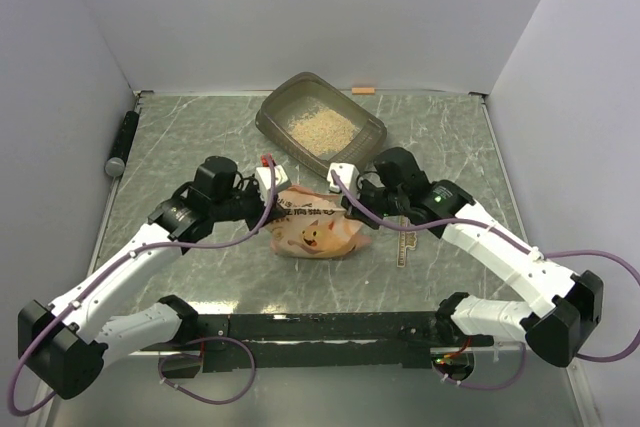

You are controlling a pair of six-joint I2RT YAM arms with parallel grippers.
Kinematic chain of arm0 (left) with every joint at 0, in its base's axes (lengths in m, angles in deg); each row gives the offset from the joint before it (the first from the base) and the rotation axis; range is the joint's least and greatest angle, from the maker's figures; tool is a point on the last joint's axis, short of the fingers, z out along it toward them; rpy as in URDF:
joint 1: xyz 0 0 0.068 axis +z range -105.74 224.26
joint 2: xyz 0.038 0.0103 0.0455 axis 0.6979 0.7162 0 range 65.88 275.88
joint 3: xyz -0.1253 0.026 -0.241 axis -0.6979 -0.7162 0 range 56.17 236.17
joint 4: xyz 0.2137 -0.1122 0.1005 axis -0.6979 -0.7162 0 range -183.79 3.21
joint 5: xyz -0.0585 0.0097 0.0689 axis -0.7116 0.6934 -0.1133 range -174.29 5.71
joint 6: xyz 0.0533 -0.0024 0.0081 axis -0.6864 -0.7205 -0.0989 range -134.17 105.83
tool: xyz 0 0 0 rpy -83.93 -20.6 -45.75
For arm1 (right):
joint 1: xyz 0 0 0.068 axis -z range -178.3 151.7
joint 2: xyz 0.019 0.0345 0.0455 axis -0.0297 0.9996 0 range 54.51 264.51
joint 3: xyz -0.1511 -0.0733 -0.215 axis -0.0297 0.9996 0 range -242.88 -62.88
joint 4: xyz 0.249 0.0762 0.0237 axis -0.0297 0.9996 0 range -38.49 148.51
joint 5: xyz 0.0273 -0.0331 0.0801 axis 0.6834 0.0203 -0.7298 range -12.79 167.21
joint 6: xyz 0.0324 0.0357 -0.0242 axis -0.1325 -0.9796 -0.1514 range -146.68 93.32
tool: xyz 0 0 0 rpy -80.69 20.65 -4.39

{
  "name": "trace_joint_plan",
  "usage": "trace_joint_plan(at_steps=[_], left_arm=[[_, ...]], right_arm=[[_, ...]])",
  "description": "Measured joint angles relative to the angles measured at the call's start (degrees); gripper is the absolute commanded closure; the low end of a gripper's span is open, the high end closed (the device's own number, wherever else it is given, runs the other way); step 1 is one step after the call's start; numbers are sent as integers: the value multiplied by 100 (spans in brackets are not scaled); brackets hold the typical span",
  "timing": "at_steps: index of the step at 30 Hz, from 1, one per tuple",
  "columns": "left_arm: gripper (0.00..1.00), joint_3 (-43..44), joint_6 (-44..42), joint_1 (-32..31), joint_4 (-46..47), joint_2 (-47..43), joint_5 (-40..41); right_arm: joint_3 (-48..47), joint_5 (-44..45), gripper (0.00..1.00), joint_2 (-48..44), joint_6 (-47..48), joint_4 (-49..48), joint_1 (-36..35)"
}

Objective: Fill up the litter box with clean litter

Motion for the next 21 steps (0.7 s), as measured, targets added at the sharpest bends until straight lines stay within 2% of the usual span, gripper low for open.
trace_joint_plan(at_steps=[4, 10, 12, 13, 16, 18, 21], left_arm=[[99, -13, 2, 68, -13, 0, 9], [99, -538, 94, 83, 225, -90, -136], [99, -619, 146, 87, 323, -90, -175], [99, -623, 155, 98, 356, -90, -190], [99, -623, 170, 122, 426, -79, -232], [99, -623, 177, 138, 455, -42, -258], [99, -623, 181, 166, 544, 2, -267]], right_arm=[[94, -68, 100, 85, -105, -125, 13], [621, -179, 100, 262, -470, -448, 31], [675, -170, 86, 280, -605, -527, 42], [686, -144, 72, 280, -682, -564, 50], [695, 20, 59, 271, -896, -667, 70], [702, 195, 58, 205, -1043, -691, 103], [702, 525, 45, -35, -1294, -686, 179]])
